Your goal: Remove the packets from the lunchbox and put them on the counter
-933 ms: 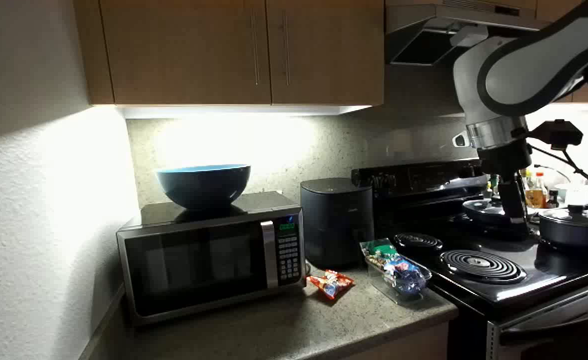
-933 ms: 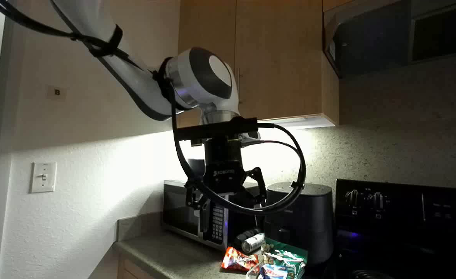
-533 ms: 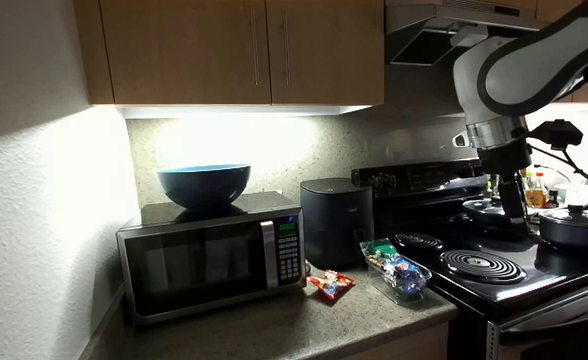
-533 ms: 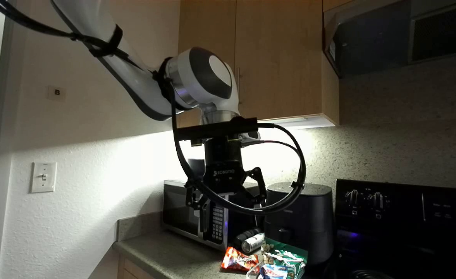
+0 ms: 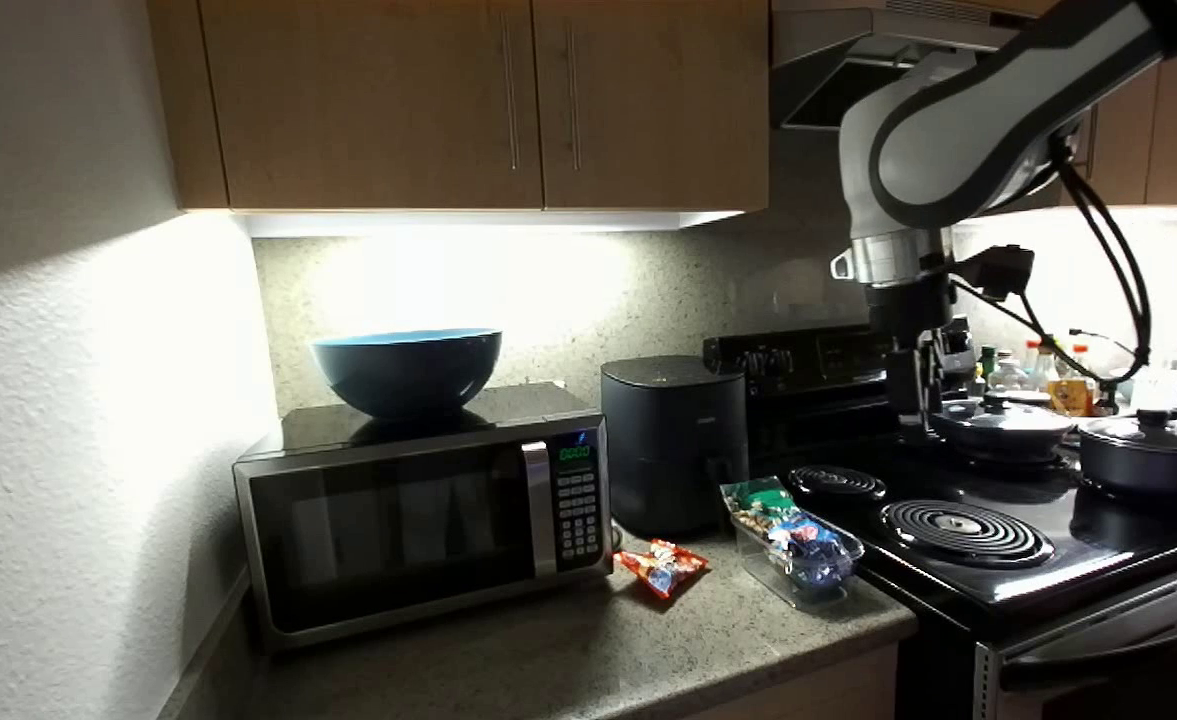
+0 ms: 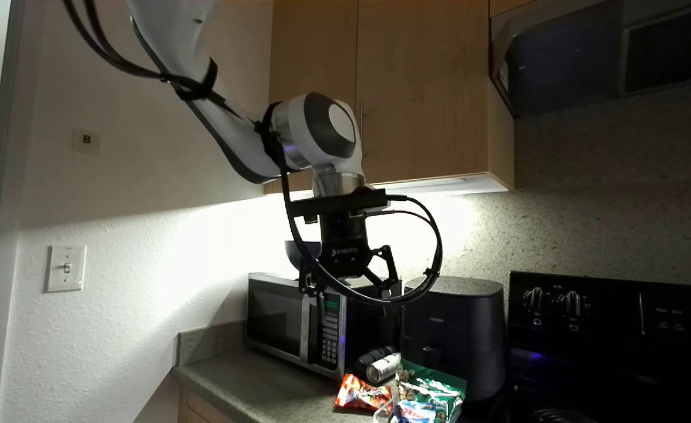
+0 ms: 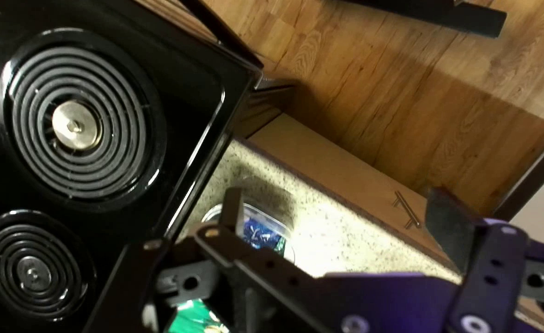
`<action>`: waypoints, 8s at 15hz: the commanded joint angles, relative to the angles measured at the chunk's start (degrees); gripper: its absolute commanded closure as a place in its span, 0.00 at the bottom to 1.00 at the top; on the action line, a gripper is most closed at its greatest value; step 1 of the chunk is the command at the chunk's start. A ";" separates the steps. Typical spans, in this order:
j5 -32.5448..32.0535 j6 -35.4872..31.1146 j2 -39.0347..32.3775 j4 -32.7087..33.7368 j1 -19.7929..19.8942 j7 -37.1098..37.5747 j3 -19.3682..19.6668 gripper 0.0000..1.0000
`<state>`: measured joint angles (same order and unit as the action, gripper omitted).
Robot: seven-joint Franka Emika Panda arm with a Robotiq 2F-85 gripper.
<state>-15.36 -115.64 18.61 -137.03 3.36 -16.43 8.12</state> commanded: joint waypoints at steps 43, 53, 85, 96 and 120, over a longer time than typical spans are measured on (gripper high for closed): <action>1.38 -15.68 -48.69 30.78 3.83 1.95 -1.52 0.44; 1.31 -13.46 -46.88 31.45 3.79 2.50 -1.70 0.99; -0.64 -8.92 -55.08 46.08 -2.63 -8.83 -9.10 0.45; -2.00 -11.50 -40.16 30.71 0.07 2.11 -2.32 0.00; -2.63 -10.66 -55.67 42.44 2.47 4.88 -1.92 0.33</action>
<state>-19.07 -127.74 -36.31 -96.47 4.72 -8.81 7.03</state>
